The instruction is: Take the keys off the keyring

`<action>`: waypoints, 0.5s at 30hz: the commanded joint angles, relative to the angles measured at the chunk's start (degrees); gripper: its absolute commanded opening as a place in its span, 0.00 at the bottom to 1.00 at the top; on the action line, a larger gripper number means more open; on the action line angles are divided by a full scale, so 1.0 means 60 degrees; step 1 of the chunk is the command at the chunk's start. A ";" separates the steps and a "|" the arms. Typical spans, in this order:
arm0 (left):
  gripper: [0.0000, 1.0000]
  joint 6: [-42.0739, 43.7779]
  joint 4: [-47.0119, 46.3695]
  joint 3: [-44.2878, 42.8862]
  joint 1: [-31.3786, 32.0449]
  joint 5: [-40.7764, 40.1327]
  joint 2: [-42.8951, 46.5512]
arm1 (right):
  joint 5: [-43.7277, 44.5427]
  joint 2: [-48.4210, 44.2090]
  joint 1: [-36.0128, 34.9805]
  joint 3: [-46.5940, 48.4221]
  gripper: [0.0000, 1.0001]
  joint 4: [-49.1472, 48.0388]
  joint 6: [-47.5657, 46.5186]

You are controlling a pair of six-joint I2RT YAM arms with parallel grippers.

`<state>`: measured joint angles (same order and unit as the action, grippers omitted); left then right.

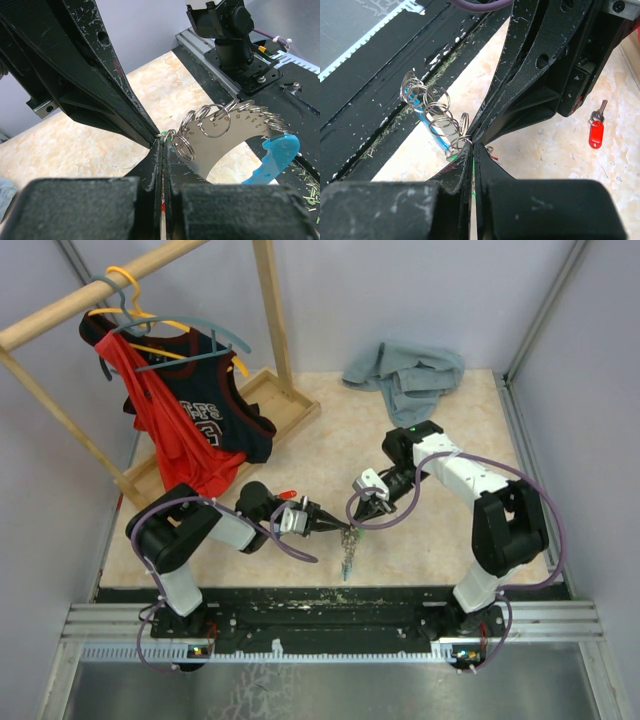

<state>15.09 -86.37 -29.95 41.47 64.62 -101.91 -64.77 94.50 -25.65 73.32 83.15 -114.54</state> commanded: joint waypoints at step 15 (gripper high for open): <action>0.00 0.0023 -0.2704 0.0260 -0.0128 -0.0732 0.0285 | 0.0142 -0.0854 -0.0076 0.0192 0.00 -0.0243 0.0404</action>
<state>15.05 -86.39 -28.99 41.30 62.02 -101.25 -62.89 92.58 -25.65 73.30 82.08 -113.62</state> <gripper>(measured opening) 0.005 0.006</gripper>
